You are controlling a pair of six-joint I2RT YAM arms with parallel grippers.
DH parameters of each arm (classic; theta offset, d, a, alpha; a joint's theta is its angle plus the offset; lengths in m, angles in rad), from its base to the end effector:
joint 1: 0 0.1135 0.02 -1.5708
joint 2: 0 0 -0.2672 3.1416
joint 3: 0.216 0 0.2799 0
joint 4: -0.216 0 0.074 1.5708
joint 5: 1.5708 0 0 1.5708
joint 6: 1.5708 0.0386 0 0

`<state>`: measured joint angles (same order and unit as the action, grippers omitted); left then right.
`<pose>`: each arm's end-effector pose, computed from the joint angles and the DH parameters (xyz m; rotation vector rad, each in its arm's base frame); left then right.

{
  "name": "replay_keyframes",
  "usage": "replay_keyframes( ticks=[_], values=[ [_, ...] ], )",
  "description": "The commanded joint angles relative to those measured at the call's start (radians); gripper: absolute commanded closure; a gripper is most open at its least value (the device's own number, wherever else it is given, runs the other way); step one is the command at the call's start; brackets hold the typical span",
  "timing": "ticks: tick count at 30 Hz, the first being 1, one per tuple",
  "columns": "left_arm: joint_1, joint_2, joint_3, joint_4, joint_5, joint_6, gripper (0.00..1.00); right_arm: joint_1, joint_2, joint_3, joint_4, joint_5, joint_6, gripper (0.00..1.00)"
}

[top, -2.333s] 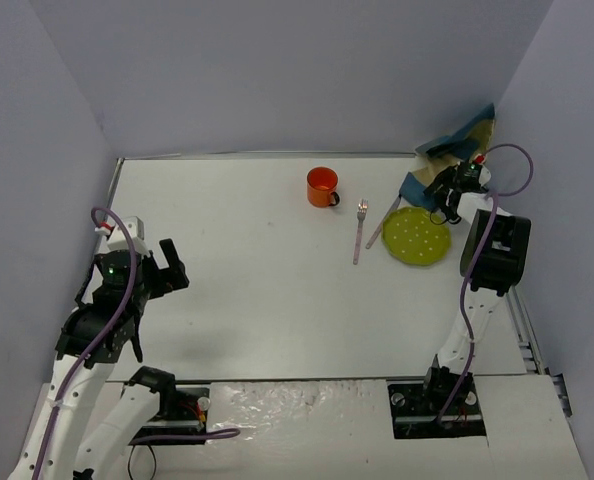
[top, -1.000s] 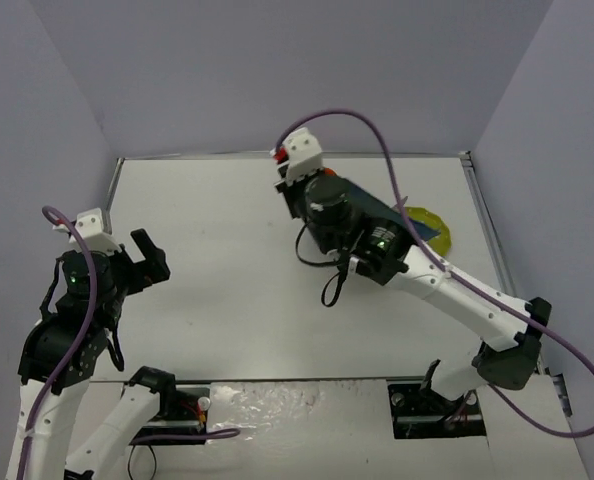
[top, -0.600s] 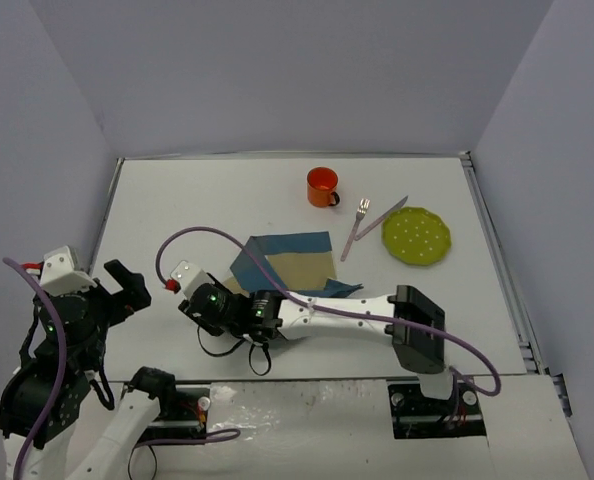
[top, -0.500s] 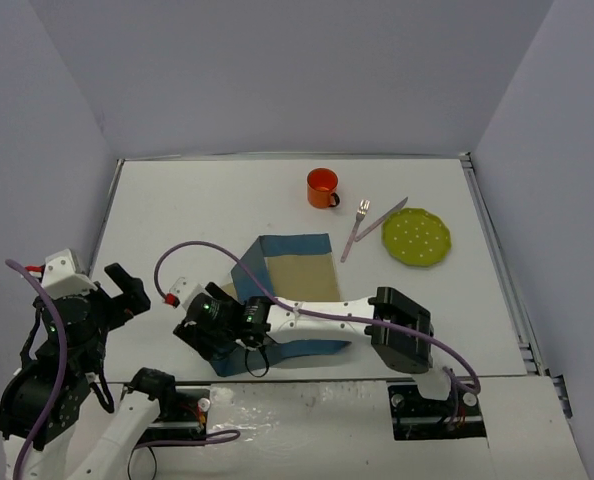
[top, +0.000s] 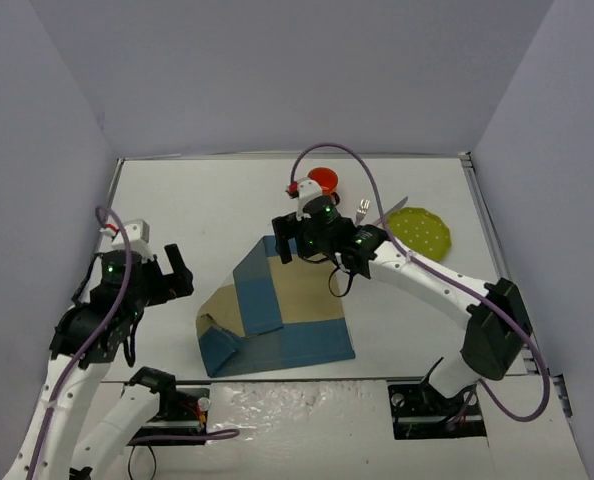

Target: Set the dinner table for one person

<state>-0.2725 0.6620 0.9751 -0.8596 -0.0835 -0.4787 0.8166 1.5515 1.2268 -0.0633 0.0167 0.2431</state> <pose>0.1424 -0.0365 0.3606 -0.2696 2.1189 -0.3574 0.2725 0.2891 0.3077 -0.5608 1.9419 0.6715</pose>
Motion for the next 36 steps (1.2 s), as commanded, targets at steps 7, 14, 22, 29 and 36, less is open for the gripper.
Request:
replay_keyframes(
  ticks=[7,14,22,29,36],
  values=[
    [-0.157,0.267,0.094,0.235,0.132,0.059,0.03,-0.149,-0.1,-0.177,0.019,0.014,0.127,0.17],
    [-0.561,0.568,0.098,0.349,-0.204,-0.073,0.03,-0.259,-0.105,-0.269,0.017,0.053,0.274,0.18],
    [-0.676,0.82,0.105,0.377,-0.256,-0.082,0.12,-0.264,-0.103,-0.292,0.02,0.048,0.307,0.18],
    [-0.699,0.926,0.106,0.425,-0.186,-0.098,0.22,-0.264,-0.119,-0.322,0.02,0.059,0.321,0.18],
    [-0.716,0.98,0.099,0.406,-0.16,-0.166,0.34,-0.261,-0.129,-0.352,0.028,0.062,0.334,0.18]
  ],
)
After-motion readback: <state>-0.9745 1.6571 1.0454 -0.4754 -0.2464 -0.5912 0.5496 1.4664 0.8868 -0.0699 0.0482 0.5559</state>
